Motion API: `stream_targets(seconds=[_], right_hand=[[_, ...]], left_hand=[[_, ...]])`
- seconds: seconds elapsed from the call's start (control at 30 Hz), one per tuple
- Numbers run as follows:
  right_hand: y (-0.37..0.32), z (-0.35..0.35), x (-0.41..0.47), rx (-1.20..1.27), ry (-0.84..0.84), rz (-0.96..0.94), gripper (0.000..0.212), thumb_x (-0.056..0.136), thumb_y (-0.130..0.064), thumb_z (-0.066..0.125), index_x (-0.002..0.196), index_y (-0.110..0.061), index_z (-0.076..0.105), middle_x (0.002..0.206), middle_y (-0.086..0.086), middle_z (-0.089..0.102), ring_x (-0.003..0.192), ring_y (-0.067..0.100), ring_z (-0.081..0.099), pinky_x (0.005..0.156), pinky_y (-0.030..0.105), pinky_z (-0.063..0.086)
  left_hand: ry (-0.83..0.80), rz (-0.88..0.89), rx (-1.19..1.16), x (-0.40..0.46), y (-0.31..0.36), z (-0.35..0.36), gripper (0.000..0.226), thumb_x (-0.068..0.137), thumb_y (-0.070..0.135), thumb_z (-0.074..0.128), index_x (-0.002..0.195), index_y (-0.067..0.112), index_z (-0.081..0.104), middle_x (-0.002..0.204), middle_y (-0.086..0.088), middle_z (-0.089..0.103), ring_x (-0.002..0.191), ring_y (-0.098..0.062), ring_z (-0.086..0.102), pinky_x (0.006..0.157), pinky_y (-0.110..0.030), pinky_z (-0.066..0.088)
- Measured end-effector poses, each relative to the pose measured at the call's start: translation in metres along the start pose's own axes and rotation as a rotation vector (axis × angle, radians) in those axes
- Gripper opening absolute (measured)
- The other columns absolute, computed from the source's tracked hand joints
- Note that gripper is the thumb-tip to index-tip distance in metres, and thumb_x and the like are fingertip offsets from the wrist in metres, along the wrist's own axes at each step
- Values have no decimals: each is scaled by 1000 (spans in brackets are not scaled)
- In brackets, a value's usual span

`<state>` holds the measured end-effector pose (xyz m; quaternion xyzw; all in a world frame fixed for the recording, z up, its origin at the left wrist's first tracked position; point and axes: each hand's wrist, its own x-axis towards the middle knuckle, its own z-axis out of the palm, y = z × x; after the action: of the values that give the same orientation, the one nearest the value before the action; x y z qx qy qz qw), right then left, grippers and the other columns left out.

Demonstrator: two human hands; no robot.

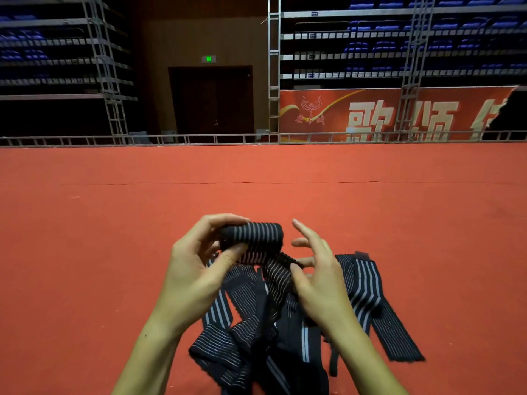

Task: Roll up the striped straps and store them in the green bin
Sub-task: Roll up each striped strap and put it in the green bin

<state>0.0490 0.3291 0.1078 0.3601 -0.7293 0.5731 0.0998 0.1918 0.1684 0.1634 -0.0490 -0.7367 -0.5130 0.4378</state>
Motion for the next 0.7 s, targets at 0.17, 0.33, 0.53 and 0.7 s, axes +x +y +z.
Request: stream_targets(seconds=[0.17,0.33,0.53,0.7], right_hand=[[-9,4,15,54,-2,-14,63,103,-1,62,151,-41,53,132,-16,62,110,0,69,97,37,61],[-28,-6,8,273,-106,-78,34,113,-39,49,145,-38,61,125,-7,74,115,17,73,96,47,62],[-37,-9,3,325,-178,-79,39,104,-31,66,142,-39,62,109,-2,74,59,8,58,62,23,49],[-43,-10,0,466,-209,-57,44,104,-10,69,143,-29,62,117,2,73,94,37,79,89,55,64]], left_hand=[[-81,-56,-21,-7,-9,6,32,93,-7,74,117,15,71,131,-3,75,127,-23,70,103,-32,57],[-90,-54,-15,-5,-12,4,34,93,-14,72,115,12,69,133,-3,73,128,-23,69,102,-32,58],[-106,-32,-46,-6,-13,4,35,92,-21,68,112,8,68,135,-5,71,131,-26,67,101,-35,58],[-147,-110,-55,-8,-13,0,37,85,-2,71,116,18,70,142,2,68,133,-22,66,102,-36,59]])
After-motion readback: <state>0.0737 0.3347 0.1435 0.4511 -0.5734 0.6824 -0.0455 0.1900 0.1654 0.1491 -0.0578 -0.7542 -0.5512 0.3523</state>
